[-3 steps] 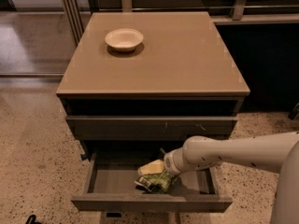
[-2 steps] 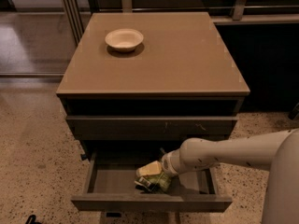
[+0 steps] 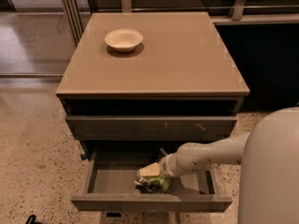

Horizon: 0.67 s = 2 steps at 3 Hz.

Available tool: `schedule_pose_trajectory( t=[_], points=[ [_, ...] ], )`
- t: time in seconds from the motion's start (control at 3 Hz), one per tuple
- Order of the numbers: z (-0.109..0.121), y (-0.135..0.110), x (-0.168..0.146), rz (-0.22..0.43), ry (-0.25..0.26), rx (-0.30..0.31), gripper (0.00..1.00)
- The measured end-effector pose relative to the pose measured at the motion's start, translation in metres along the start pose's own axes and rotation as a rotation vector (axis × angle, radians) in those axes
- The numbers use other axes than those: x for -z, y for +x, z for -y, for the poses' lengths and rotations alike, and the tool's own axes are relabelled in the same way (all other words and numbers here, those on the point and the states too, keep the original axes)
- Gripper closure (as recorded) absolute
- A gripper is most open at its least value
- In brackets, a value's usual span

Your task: Pick green jalapeno chip bag from middle drawer and place on counter

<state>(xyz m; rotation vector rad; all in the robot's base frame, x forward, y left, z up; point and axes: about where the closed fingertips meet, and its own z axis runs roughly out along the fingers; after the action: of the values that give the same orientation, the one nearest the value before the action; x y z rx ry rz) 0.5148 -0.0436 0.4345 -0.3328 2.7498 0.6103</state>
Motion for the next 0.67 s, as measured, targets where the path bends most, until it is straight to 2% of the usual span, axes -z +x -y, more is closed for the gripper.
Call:
schedule_pose_trajectory(
  t=[0.33, 0.67],
  points=[
    [0.0064, -0.0039, -0.0137, 0.017, 0.045, -0.012, 0.00],
    [0.0090, -0.0054, -0.0206, 0.019, 0.061, -0.015, 0.00]
  ],
)
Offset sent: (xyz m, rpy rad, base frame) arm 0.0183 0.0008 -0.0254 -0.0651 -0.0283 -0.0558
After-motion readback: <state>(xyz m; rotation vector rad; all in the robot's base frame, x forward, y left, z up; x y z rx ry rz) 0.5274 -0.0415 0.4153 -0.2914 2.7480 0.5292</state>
